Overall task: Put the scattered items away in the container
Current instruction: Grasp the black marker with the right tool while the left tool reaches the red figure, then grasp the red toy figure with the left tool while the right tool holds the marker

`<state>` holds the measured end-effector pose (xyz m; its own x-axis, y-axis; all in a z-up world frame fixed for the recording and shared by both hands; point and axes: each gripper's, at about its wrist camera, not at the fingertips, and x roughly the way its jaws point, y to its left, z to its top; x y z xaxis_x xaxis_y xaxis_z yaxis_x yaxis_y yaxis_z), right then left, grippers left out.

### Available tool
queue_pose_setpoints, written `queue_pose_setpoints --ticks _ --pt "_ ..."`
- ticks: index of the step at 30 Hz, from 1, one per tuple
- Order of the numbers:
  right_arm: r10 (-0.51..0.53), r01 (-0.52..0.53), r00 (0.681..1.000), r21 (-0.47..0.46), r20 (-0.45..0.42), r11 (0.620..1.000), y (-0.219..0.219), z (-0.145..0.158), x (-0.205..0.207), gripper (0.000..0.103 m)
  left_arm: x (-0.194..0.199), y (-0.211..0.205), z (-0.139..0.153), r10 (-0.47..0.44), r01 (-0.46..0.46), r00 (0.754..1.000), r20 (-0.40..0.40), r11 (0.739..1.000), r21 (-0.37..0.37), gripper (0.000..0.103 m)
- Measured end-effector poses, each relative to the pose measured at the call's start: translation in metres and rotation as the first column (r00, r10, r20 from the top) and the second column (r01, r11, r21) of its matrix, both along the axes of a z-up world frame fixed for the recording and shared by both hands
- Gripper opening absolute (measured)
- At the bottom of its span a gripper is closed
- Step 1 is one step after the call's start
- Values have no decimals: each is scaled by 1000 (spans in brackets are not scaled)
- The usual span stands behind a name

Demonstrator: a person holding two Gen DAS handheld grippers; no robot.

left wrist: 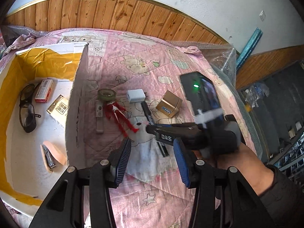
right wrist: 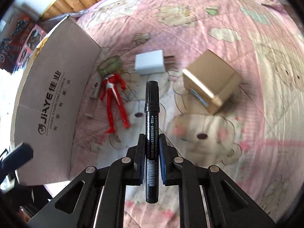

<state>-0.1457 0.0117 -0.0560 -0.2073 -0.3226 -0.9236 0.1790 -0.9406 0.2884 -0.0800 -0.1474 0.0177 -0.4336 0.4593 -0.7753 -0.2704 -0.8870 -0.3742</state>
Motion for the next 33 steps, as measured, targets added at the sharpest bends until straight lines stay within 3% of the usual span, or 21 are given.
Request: queue_pose_setpoints --ticks 6,13,14,15,17,18,21,25,27,30,32,33 --pt "-58 59 998 -28 35 998 29 -7 25 15 -46 13 -37 126 -124 991 56 992 -35 54" --pt "-92 96 994 -71 52 993 40 -18 16 15 -95 17 -103 269 -259 950 157 963 -81 54" --pt "-95 99 994 -79 51 992 40 -18 15 15 -98 15 -112 279 -272 945 170 960 -61 51" --pt "-95 98 994 -85 50 992 42 -18 15 15 -98 15 -110 287 -283 950 122 958 -54 45" --pt "-96 100 994 -90 46 991 41 -18 16 15 -97 18 -111 290 -277 952 95 952 -129 28" --pt "-95 99 994 -88 45 991 42 -17 17 14 -96 17 -111 277 -265 955 101 957 -116 27" --pt "-91 92 995 -64 30 994 46 -10 28 14 -78 14 -108 219 -206 966 136 973 -104 25" --pt "-94 96 995 -63 30 993 45 -10 36 15 -42 19 -102 147 -132 981 126 984 -119 26" --pt "-94 96 995 -46 35 994 41 -15 37 18 -40 22 -108 128 -112 985 117 985 -133 29" --pt "-84 84 996 -25 9 996 39 -14 38 15 -44 33 -109 105 -96 993 61 987 -130 41" --pt "-105 106 994 -51 16 993 45 -15 40 14 -47 40 -112 70 -64 997 34 984 -165 27" --pt "-117 119 993 -63 20 991 47 -15 41 14 -48 40 -112 68 -62 997 31 985 -162 27"
